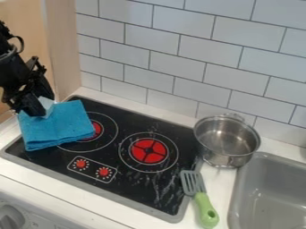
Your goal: Move the white soap and put it on top of a soviet.
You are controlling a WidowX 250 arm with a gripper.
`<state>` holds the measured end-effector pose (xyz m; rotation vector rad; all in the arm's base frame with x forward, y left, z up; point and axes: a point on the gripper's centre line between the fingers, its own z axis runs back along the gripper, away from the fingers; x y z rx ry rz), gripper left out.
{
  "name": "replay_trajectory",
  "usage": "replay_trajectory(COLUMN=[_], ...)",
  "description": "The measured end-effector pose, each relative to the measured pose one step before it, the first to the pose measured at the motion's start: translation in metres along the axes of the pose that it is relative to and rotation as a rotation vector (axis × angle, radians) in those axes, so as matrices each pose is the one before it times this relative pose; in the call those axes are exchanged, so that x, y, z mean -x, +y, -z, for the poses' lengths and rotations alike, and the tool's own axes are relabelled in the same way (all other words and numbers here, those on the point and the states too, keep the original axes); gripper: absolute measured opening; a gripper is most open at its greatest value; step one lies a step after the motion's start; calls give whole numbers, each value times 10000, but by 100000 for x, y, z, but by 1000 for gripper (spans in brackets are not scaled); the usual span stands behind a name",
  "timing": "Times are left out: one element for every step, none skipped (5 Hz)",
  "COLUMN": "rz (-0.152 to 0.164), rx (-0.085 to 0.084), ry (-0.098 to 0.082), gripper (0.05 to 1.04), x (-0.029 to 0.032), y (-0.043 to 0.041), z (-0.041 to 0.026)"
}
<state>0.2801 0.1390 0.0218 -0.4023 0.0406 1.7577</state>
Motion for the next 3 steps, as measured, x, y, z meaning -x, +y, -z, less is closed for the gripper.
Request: replay_trajectory(rz=[-154, 48, 94], rx=[136, 91, -108], ry=[106, 116, 3], gripper=[540, 861, 1024], x=[52, 184, 1], y=[-228, -143, 142], z=[406, -2, -25])
